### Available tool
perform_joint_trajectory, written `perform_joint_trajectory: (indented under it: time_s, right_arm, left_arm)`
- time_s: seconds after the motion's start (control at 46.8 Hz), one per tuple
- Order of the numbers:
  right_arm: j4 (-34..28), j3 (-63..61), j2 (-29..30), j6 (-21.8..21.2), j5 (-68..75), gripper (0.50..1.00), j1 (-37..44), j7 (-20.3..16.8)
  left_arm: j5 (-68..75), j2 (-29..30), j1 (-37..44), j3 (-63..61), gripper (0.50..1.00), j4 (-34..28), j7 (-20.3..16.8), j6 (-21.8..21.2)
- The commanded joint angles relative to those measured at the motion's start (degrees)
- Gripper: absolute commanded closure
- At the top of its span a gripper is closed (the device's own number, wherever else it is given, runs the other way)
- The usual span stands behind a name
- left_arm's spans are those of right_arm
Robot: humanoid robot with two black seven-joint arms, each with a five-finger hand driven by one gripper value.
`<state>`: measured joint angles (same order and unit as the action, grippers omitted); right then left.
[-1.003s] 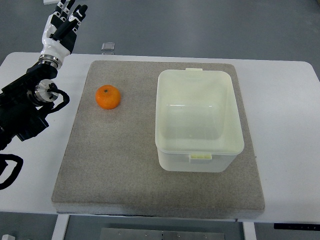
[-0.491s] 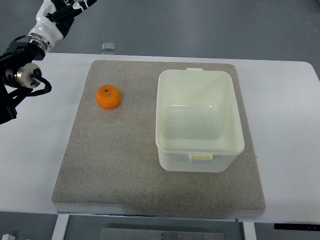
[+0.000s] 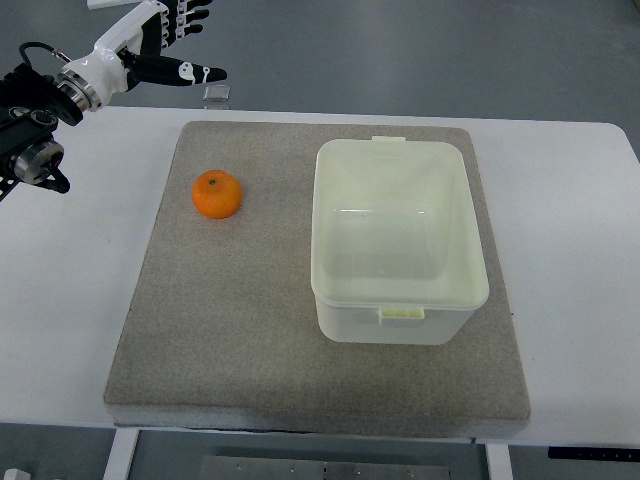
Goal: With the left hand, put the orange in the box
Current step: 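Swing the left hand over the mat toward the orange, fingers open, then lower the open left hand around the orange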
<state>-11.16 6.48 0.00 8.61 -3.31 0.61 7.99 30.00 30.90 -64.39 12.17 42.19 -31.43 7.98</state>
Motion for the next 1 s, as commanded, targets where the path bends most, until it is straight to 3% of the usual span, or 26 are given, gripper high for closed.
perform_joint_trajectory:
  time_s: [0.0, 0.47, 0.704, 0.982]
  right_arm:
    - [0.00, 0.02, 0.00, 0.00, -0.03, 0.568, 0.00, 0.01]
    - [0.00, 0.02, 0.00, 0.00, 0.06, 0.568, 0.00, 0.01]
    - [0.00, 0.02, 0.00, 0.00, -0.03, 0.568, 0.00, 0.01]
    - [0.00, 0.02, 0.00, 0.00, 0.06, 0.568, 0.00, 0.01]
  left_arm:
    - [8.38, 2.23, -0.04, -0.04, 0.512, 3.15, -0.38, -0.33]
    - [45.66, 13.31, -1.71, -0.13, 0.510, 14.67, -2.14, -2.80]
    - [55.77, 16.38, -1.88, -1.80, 0.510, 20.91, -2.41, 0.01]
    - [59.91, 17.35, -1.88, -1.97, 0.510, 21.27, -3.02, 4.67]
